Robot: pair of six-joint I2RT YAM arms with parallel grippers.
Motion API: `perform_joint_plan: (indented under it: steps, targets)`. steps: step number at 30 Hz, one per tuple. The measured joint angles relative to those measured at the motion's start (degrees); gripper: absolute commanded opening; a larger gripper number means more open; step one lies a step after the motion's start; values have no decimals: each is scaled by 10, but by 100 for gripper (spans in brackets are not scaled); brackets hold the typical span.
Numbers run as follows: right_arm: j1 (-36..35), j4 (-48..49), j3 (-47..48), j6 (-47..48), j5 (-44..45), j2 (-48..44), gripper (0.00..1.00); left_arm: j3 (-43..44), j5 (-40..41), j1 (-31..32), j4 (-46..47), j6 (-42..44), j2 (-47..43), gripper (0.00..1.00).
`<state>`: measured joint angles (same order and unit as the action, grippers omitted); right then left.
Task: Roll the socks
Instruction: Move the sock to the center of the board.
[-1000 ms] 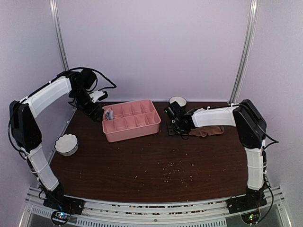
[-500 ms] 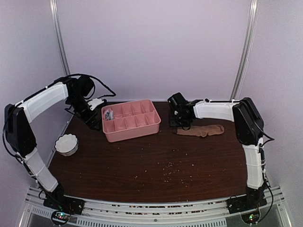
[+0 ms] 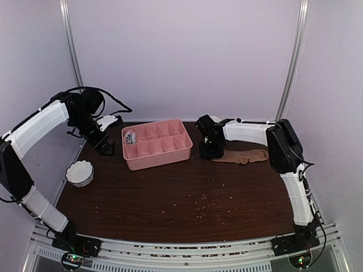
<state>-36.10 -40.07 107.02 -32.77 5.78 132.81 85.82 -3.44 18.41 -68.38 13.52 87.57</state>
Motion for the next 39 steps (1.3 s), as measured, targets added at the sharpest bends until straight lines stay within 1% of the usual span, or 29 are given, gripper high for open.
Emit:
perform_joint_plan:
  steps: [3,8,15,17,21,23,27,30,32,33,35,39]
  targets:
    - [6,-10,-8,0,-11,-7,49,-3,0,0,-5,0,-19,89]
    - [35,-5,-83,2,-45,-54,49,-18,1,0,-12,1,-43,89]
    - [52,7,-74,0,-59,-66,47,-21,0,0,-26,0,-51,89]
    - [51,-1,-46,-1,-61,-54,43,-21,2,0,-30,1,-55,89]
    - [50,-5,5,-3,-70,-20,29,-26,10,0,-34,1,-70,89]
    - [49,-9,12,-4,-73,-6,26,-27,13,0,-37,1,-77,89]
    - [49,-22,14,-6,-75,7,25,-29,15,0,-38,1,-80,89]
    - [49,-30,15,-4,-75,7,22,-29,15,0,-38,0,-80,88]
    - [49,-36,15,-3,-75,7,18,-29,15,0,-39,0,-80,88]
    - [49,-36,14,-2,-77,7,15,-29,15,0,-41,0,-80,88]
    - [48,-29,-2,0,-82,-2,1,-28,13,0,-44,-1,-80,88]
    - [41,-13,-59,2,-86,-35,0,-28,8,0,-52,-5,-85,87]
